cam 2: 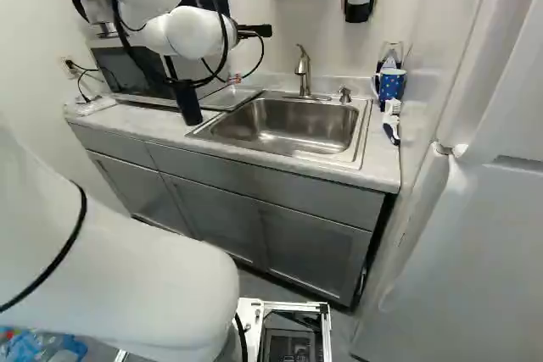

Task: Rinse the cup and place it in the tray

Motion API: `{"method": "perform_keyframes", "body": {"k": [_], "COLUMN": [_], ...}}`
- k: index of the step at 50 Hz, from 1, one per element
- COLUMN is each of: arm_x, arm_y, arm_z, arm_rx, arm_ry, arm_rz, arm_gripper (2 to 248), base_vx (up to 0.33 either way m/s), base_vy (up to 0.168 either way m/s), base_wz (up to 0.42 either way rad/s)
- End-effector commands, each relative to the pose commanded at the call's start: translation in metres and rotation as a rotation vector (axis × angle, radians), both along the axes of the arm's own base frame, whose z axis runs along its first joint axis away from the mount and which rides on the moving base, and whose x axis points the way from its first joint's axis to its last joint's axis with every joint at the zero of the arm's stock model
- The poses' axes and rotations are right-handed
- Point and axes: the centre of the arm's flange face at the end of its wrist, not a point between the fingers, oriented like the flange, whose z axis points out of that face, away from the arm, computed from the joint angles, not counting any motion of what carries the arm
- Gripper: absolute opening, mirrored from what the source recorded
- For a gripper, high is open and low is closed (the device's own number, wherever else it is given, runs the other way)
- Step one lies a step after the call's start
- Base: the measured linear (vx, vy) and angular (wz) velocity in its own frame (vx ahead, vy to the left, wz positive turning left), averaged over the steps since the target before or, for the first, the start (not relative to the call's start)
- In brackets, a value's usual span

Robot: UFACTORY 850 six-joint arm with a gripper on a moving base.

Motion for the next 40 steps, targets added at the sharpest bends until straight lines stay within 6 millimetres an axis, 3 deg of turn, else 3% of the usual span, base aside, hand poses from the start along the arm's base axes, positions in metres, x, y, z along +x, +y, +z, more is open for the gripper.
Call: {"method": "perform_keyframes", "body": {"k": [40], "arm_x": [0.065], "arm_y": [-0.036], "arm_z": [-0.006], "arm_rx": [0.023], "arm_ry": [0.116], "arm_rz": [-0.075], "arm_gripper": [247], "base_vx": [0.0], "base_vy": [0.0], "base_wz": [0.0]}}
